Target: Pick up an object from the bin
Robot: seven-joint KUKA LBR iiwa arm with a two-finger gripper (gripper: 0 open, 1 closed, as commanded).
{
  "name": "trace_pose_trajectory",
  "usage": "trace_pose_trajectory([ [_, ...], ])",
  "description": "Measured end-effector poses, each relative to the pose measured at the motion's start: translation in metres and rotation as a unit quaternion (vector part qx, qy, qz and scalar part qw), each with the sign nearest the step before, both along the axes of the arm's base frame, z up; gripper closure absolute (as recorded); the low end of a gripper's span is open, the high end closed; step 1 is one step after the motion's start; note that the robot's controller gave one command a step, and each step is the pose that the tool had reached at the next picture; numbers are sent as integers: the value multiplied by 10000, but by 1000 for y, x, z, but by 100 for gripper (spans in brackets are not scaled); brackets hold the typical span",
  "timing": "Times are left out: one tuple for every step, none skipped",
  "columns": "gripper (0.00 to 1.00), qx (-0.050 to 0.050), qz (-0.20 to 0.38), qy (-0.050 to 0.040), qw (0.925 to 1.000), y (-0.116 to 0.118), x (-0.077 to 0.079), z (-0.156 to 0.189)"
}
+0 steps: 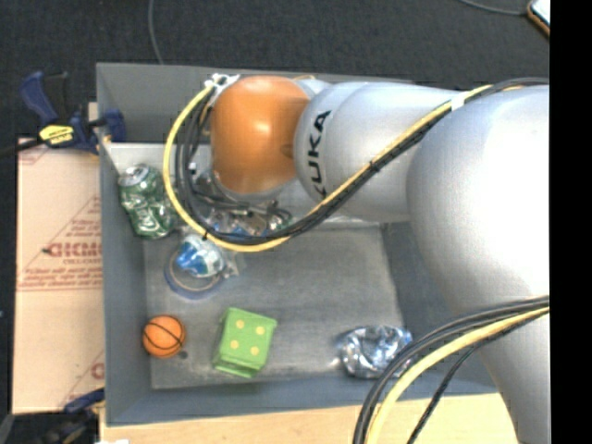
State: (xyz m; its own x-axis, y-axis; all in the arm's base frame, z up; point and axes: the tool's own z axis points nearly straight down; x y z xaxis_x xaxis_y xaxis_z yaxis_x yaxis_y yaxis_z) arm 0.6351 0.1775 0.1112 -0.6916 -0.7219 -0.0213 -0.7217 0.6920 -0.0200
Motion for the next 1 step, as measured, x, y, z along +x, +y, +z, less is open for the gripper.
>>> trace_pose_trajectory([
  [100,1,-13,-5,10000,0,0,20],
])
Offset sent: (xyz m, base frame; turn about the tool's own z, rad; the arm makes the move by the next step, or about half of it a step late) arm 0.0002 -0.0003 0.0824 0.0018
